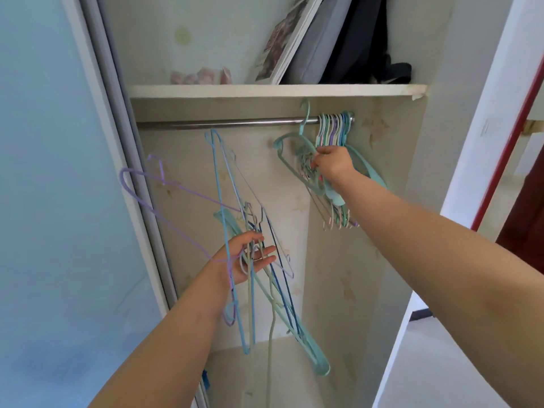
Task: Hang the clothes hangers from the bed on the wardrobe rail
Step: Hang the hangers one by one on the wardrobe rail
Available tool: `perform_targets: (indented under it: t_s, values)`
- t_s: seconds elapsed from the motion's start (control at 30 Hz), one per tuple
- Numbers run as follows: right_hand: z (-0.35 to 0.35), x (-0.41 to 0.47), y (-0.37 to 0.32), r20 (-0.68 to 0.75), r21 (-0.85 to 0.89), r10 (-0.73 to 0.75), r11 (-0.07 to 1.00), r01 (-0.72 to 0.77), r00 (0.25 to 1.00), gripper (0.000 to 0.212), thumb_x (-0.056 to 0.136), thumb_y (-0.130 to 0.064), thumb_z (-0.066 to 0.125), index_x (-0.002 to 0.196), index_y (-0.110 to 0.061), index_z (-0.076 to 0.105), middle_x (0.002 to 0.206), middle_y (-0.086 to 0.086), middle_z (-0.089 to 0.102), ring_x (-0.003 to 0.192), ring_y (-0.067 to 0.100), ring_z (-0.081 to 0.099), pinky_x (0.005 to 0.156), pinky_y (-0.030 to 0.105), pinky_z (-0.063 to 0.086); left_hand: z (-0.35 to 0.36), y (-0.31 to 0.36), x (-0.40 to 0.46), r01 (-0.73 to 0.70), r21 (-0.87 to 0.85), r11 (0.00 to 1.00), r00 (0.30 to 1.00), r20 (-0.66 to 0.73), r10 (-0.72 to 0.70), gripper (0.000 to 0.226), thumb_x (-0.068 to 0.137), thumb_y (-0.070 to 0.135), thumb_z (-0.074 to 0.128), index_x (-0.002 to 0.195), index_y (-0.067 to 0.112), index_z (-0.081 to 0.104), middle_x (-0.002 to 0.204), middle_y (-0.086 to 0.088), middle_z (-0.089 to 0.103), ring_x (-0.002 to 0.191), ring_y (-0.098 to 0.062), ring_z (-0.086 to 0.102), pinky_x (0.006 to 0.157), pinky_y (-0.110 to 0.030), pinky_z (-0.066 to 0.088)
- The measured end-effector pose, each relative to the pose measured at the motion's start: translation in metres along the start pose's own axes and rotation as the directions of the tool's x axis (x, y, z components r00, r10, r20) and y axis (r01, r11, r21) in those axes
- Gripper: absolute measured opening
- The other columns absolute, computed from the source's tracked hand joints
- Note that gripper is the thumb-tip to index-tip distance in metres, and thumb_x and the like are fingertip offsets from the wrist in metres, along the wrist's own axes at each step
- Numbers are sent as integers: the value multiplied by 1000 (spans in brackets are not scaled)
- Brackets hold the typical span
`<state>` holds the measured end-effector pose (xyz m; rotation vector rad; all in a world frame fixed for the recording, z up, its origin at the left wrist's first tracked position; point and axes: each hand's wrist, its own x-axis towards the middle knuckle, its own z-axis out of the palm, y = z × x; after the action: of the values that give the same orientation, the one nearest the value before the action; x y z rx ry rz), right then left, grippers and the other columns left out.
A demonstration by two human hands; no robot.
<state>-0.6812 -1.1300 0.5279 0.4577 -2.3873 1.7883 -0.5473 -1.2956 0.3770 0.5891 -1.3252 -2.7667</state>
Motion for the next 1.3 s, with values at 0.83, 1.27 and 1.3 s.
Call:
perform_targets:
  t_s: [0.83,1.27,1.3]
  values:
    - [58,-153,136,657,-585,281,775,239,699,69,85,-66,50,132,-16,44,124,0,58,111,21,56,95,35,45,-13,-15,1,-33,-62,998,995,90,39,16,95,18,52,101,12,66,107,-24,69,82,-24,72,73,-30,58]
    - [54,-180,177,354,-302,90,953,23,931,15,93,-31,57,94,-20,68,75,-6,59,67,10,52,64,21,43,-22,-37,2,-54,-133,990,988,138,73,50,91,55,45,104,8,59,98,-16,73,95,-26,71,93,-37,52]
    - [53,-181,178,343,-262,85,965,9,935,16,94,-29,57,98,-19,69,75,-10,59,66,6,52,61,15,40,-22,-39,3,-62,-145,988,987,141,83,53,92,57,41,103,8,59,97,-13,73,94,-26,71,91,-36,53]
